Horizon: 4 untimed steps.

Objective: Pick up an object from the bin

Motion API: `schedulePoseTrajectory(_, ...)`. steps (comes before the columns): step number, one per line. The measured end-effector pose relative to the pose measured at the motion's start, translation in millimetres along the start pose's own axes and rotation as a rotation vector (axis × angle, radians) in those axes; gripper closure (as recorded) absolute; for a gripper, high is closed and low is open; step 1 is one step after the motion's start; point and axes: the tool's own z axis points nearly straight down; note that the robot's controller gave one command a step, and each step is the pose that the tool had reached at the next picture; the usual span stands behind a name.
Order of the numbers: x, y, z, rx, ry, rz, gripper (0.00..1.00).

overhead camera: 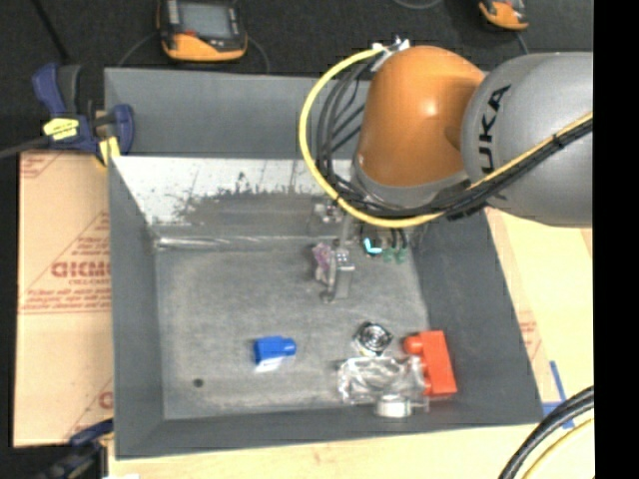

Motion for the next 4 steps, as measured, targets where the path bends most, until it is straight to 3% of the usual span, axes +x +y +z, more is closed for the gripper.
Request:
schedulePoseTrajectory(1,40.5,1.8,143.2,0.002,0.000,-0.352,0.00)
schedulePoseTrajectory(2,43.3,38.4,152.6,-0.001,-0.002,-0.364,0.00)
schedulePoseTrajectory(3,42.3,36.5,151.4,-0.001,-0.004,-0.358,1.00)
schedulePoseTrajectory(4,53.4,13.4,157.2,0.002,-0.002,-0.437,1.00)
